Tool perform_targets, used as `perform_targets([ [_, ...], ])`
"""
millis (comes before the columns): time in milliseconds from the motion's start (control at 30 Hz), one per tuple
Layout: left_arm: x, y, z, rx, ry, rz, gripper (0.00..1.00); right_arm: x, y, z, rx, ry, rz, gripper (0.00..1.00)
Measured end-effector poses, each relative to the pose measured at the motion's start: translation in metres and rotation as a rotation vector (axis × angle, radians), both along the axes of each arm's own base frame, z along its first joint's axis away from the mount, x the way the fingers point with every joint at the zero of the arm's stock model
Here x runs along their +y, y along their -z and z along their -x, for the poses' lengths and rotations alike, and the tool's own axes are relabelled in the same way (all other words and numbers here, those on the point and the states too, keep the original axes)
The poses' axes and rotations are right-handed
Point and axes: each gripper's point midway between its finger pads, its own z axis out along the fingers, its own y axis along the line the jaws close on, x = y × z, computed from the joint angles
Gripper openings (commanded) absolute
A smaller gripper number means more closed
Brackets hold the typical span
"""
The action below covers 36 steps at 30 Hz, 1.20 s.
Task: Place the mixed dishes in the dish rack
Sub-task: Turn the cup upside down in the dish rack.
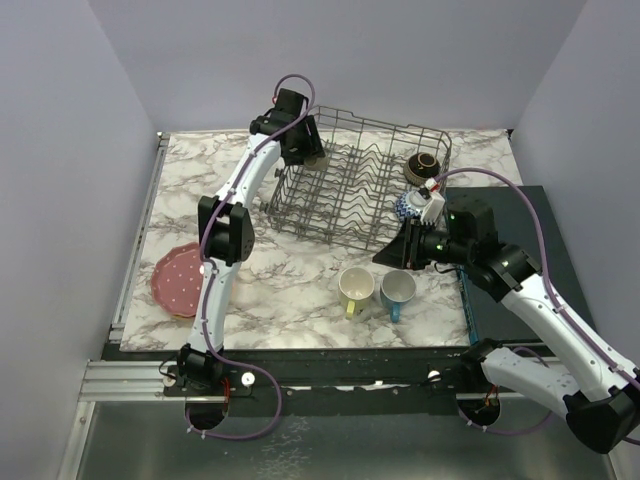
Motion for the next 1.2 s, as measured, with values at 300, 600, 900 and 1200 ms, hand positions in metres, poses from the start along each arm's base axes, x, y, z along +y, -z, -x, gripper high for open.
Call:
perform_targets([
  [300, -0.001, 0.014, -0.006, 0.01, -0.008, -0.007, 0.0, 0.002, 0.002, 0.001, 0.017, -0.008, -0.004, 0.3],
  [600, -0.002, 0.03, -0.012, 0.019, -0.024, -0.008, 0.0, 0.003, 0.004, 0.001, 0.024, -0.011, -0.001, 0.3],
  [900, -0.001, 0.04, -0.018, 0.019, -0.042, -0.013, 0.11, 0.004, 0.007, -0.002, 0.033, -0.012, 0.004, 0.3],
  [1200, 0.0, 0.042, -0.024, 0.001, -0.057, -0.019, 0.22, 0.006, 0.007, -0.004, 0.028, -0.015, -0.001, 0.3],
])
